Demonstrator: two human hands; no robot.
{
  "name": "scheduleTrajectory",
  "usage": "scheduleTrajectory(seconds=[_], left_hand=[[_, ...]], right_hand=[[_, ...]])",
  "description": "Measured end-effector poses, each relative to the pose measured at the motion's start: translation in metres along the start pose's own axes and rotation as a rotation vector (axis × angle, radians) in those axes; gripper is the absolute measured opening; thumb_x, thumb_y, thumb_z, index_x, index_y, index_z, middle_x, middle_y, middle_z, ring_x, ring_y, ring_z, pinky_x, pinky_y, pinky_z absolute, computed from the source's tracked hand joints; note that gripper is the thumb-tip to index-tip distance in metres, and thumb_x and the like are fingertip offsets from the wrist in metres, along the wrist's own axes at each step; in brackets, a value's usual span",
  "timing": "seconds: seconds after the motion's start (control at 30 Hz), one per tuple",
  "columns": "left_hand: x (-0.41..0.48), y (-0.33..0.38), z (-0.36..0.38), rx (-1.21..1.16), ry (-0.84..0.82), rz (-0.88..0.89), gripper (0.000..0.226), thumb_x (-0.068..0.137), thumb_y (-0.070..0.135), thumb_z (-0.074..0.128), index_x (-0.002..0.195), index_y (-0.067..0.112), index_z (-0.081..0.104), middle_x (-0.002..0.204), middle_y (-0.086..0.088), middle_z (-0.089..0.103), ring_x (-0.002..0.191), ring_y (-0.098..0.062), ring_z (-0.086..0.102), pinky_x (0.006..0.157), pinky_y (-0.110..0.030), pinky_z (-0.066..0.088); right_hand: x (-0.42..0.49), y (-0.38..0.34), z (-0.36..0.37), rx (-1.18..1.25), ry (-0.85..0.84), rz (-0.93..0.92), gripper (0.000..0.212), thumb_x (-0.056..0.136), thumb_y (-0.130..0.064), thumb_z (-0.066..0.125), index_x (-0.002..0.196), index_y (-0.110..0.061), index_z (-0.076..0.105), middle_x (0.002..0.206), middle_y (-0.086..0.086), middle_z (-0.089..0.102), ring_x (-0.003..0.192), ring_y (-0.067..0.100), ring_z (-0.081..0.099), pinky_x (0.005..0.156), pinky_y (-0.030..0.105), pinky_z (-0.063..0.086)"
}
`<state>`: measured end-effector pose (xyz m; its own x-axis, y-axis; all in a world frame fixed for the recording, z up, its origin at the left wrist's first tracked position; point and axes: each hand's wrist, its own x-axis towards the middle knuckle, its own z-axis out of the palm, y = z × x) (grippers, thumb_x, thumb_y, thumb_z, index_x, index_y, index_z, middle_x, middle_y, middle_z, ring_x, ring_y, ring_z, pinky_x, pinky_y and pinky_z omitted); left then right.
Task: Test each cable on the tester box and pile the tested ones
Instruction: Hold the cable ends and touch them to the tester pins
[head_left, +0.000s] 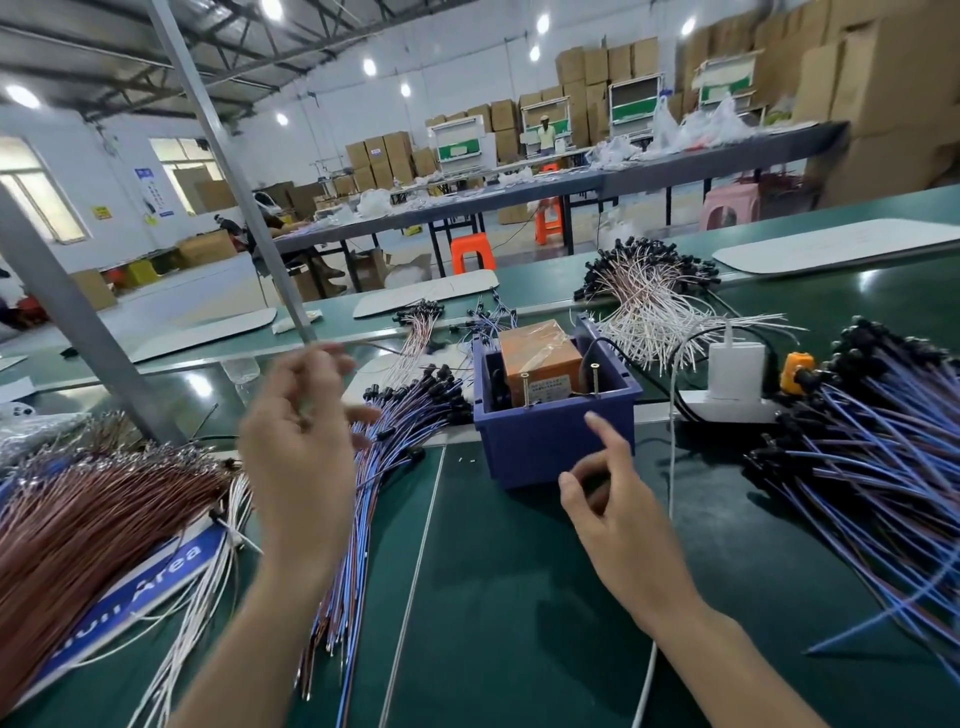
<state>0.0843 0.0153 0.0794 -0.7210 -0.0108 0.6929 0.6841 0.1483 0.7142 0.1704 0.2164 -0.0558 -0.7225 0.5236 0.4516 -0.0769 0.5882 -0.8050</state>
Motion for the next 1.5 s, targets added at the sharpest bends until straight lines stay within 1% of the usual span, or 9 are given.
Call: scheduleTrajectory(seconds=[0.13, 0.3, 0.43, 0.6, 0.8, 0.93, 1.17, 1.33, 1.5], left_hand=[[-0.083, 0.003, 0.038, 0.144, -0.310, 0.137, 0.014, 0.102, 0.042, 0.052, 0.104, 0.038, 0.065, 0.103, 0.025, 0.067, 0.061, -0.005, 0.066, 0.054, -0.020, 0.052], [-0.125, -0.006, 0.058, 0.124, -0.465, 0.149, 0.020, 0.099, 0.043, 0.051, 0.112, 0.037, 0.066, 0.100, 0.023, 0.065, 0.053, -0.006, 0.059, 0.057, -0.027, 0.053], [-0.107, -0.011, 0.060, 0.017, -0.423, 0.036, 0.014, 0.101, 0.035, 0.056, 0.107, 0.041, 0.067, 0.099, 0.021, 0.069, 0.072, -0.007, 0.068, 0.064, -0.018, 0.053], [-0.086, -0.010, 0.062, -0.043, -0.377, 0.023, 0.017, 0.100, 0.031, 0.057, 0.105, 0.036, 0.073, 0.104, 0.014, 0.067, 0.088, -0.006, 0.069, 0.066, -0.006, 0.046], [-0.082, -0.031, 0.052, 0.087, -0.648, -0.193, 0.029, 0.104, 0.018, 0.052, 0.104, 0.042, 0.068, 0.097, 0.018, 0.074, 0.087, -0.006, 0.069, 0.070, -0.018, 0.051], [-0.070, -0.035, 0.033, 0.089, -0.957, -0.452, 0.025, 0.106, 0.017, 0.048, 0.103, 0.030, 0.070, 0.077, 0.000, 0.074, 0.058, -0.014, 0.062, 0.057, -0.025, 0.051], [-0.022, -0.018, -0.006, 0.483, -1.120, -0.034, 0.018, 0.100, 0.040, 0.055, 0.106, 0.036, 0.072, 0.072, 0.018, 0.061, 0.063, -0.003, 0.052, 0.064, -0.018, 0.042], [0.003, 0.010, -0.014, 0.910, -0.979, 0.484, 0.070, 0.097, 0.066, 0.008, 0.115, 0.035, 0.068, 0.108, 0.023, 0.066, 0.104, -0.007, 0.061, 0.093, -0.029, 0.047], [-0.016, 0.016, -0.002, 0.657, -0.505, 0.687, 0.040, 0.098, 0.039, 0.043, 0.100, 0.021, 0.079, 0.090, 0.001, 0.062, 0.085, -0.027, 0.057, 0.067, -0.037, 0.053]], right_hand=[[-0.001, -0.009, -0.006, 0.165, 0.141, -0.086, 0.090, 0.087, -0.046, 0.065, 0.151, -0.057, 0.002, 0.121, -0.028, 0.051, 0.083, 0.007, 0.066, 0.066, 0.029, 0.057], [0.000, -0.005, -0.014, -0.008, 0.051, -0.177, 0.049, 0.095, -0.036, 0.054, 0.140, -0.049, 0.042, 0.120, -0.028, 0.052, 0.119, -0.004, 0.048, 0.097, 0.030, 0.047], [-0.006, -0.009, -0.009, 0.125, -0.182, -0.122, 0.048, 0.089, -0.014, 0.050, 0.126, -0.044, 0.059, 0.114, -0.023, 0.063, 0.117, 0.005, 0.056, 0.100, 0.037, 0.047], [-0.007, -0.014, -0.006, 0.343, -0.402, 0.000, 0.026, 0.100, -0.030, 0.041, 0.106, -0.034, 0.066, 0.088, -0.005, 0.071, 0.080, 0.018, 0.064, 0.079, 0.048, 0.052], [-0.004, -0.009, -0.015, 0.099, -0.283, -0.051, 0.030, 0.087, -0.042, 0.034, 0.092, -0.034, 0.062, 0.066, -0.007, 0.057, 0.057, 0.010, 0.048, 0.055, 0.028, 0.039], [0.002, -0.005, -0.022, -0.063, -0.338, -0.127, 0.020, 0.084, -0.027, 0.047, 0.093, -0.037, 0.061, 0.087, -0.024, 0.055, 0.084, 0.005, 0.051, 0.074, 0.014, 0.036], [0.009, 0.007, -0.028, -0.384, 0.175, 0.065, 0.020, 0.103, -0.027, 0.048, 0.109, -0.032, 0.067, 0.054, -0.013, 0.053, 0.048, 0.010, 0.047, 0.044, 0.023, 0.029], [0.020, 0.006, -0.041, 0.320, 0.396, 0.398, 0.045, 0.104, -0.053, 0.035, 0.081, -0.040, 0.070, 0.058, -0.014, 0.061, 0.059, 0.003, 0.058, 0.051, 0.021, 0.042], [0.022, -0.009, -0.042, 0.901, 0.252, 0.469, 0.046, 0.081, -0.062, 0.060, 0.087, -0.022, 0.082, 0.045, -0.005, 0.021, 0.038, 0.010, 0.019, 0.037, 0.023, 0.033]])
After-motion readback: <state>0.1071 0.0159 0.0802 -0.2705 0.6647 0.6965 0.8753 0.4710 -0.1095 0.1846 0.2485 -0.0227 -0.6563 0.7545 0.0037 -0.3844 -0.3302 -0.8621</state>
